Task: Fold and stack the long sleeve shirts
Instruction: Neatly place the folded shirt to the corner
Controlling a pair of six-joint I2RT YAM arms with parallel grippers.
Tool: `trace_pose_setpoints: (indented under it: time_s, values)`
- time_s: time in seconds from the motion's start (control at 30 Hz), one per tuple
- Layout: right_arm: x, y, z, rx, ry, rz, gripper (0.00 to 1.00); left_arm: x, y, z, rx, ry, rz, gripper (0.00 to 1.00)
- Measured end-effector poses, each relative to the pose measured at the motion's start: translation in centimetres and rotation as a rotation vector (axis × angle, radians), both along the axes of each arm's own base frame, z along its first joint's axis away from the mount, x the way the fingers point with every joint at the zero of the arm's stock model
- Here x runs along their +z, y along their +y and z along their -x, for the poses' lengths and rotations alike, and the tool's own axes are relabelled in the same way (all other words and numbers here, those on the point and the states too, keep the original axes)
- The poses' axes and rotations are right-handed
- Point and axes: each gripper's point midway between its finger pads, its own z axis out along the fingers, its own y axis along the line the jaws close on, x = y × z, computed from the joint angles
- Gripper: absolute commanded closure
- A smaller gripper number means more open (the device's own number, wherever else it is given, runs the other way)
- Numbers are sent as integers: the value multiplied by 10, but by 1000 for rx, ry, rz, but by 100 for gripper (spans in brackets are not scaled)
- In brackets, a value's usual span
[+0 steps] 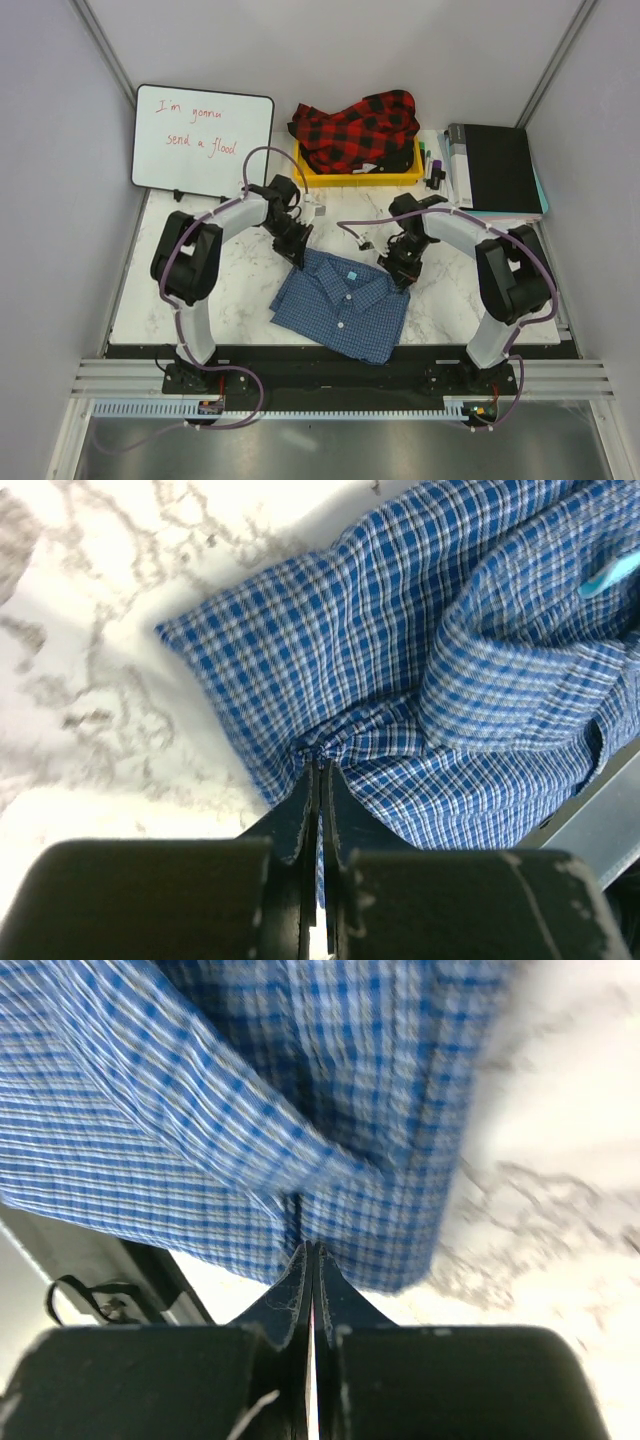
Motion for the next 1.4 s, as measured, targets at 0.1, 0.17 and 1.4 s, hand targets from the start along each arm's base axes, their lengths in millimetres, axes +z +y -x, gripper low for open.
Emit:
trace_pose_setpoints:
  time_s: [0.1, 0.17, 1.4]
  values:
    - [1, -8, -4, -18, -39, 17, 100, 8, 6, -3, 19, -34, 16, 98]
    - [3, -12, -6, -27, -60, 24, 100, 14, 7, -5, 25, -56, 28, 98]
    - [62, -84, -80, -463, -194, -80, 2, -10, -69, 49, -271, -173, -196, 3]
